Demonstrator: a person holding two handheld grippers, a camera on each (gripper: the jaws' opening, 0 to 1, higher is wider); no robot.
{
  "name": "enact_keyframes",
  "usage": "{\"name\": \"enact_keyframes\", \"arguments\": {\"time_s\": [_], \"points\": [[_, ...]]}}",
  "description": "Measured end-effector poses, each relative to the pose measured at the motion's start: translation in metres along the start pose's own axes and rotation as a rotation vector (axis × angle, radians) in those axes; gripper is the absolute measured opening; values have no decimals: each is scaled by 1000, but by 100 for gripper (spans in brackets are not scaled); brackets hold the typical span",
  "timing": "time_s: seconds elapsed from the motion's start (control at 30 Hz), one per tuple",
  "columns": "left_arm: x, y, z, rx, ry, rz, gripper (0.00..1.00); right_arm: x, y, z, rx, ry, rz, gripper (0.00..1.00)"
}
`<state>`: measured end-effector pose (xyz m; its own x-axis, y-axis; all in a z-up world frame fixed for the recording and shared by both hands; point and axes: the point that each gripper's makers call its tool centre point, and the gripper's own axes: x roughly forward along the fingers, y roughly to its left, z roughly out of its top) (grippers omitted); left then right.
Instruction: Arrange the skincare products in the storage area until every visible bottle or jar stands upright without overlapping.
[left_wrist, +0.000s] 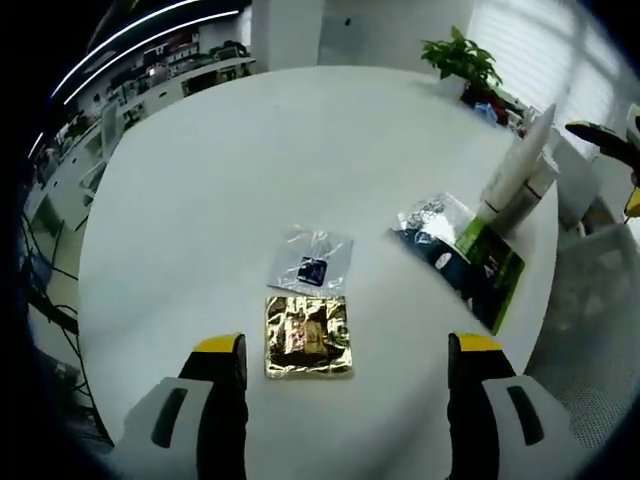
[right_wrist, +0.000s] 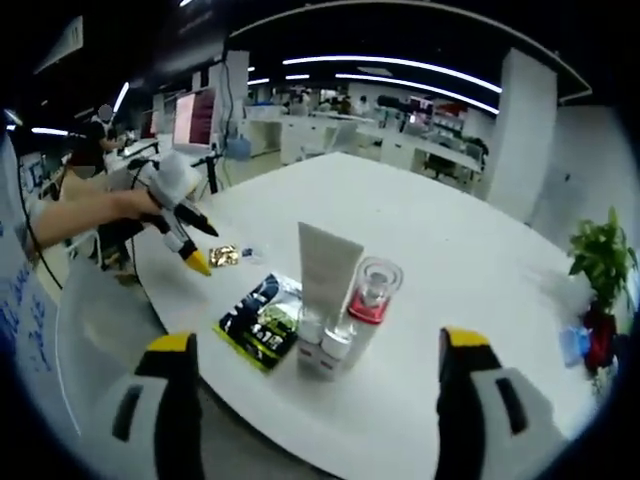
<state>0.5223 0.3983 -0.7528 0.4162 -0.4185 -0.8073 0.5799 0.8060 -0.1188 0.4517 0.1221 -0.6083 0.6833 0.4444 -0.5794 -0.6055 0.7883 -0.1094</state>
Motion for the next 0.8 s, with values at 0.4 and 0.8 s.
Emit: {"name": "enact_keyframes", "arguments": {"time_s": [0.4,0.8], "points": [[11,17,-7,10,52,24,55,0,-4,-2,5,4,-14,100],[13,30,-10,23,73,73,40,2,-6,-2,15,1,-18,100]]}}
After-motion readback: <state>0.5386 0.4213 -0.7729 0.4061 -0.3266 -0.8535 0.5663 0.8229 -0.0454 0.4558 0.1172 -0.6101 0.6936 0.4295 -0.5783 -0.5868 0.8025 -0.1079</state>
